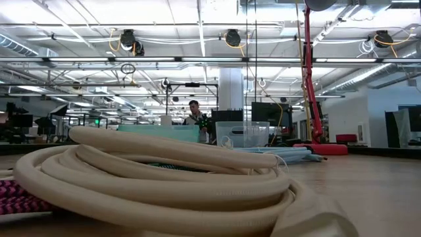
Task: Pick and place items into bin
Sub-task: Put the bottom black blue charger cable into the transparent bin
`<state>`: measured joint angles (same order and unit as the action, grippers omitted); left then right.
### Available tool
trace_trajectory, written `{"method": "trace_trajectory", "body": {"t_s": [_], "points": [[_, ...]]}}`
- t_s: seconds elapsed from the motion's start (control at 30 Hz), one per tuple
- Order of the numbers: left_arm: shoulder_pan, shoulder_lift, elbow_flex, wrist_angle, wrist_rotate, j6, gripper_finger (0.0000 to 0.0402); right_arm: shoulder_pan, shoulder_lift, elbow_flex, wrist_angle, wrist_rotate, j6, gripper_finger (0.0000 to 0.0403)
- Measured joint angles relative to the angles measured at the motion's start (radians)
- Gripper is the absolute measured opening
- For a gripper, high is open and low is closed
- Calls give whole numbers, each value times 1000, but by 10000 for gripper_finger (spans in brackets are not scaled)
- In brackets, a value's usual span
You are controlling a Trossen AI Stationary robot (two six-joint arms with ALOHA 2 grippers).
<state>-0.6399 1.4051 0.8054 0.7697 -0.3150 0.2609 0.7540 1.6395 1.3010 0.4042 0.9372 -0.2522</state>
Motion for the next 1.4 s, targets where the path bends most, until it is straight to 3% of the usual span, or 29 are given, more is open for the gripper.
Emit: {"method": "trace_trajectory", "body": {"t_s": [0.17, 0.4, 1.27, 1.4], "points": [[13, 2, -1, -38, -70, -1, 113, -40, 40, 0, 52, -91, 11, 17], [23, 2, -1, -42, -71, -6, 113, -131, 80, 0, 98, -227, 57, 17], [30, 2, 0, -41, -139, -36, 113, -233, 125, 2, 136, -401, 176, 17], [29, 2, 0, -42, -217, -58, 91, -239, 128, 1, 130, -409, 159, 17]]}}
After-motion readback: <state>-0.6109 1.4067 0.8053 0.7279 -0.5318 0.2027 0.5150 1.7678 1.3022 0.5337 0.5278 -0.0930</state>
